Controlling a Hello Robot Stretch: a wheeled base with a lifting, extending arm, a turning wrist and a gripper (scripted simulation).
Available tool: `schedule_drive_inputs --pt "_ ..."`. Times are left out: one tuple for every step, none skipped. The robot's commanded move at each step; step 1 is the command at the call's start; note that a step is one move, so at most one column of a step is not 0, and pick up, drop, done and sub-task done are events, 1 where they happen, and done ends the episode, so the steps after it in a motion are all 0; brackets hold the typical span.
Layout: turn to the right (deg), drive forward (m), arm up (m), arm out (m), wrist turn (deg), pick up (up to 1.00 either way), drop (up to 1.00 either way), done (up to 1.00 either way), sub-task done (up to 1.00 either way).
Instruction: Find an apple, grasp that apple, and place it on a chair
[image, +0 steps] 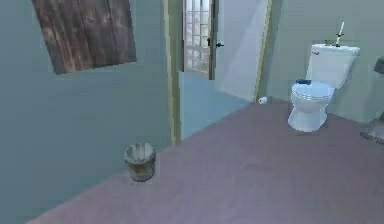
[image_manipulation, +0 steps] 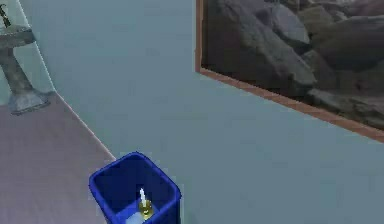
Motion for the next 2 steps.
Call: schedule_drive_inputs --pt "-42.0 0.00 0.00 0.00 0.0 0.00 0.00 0.00 0.00" --pt "0.0 0.10 0.00 0.00 0.0 0.00 0.00 0.00 0.00"
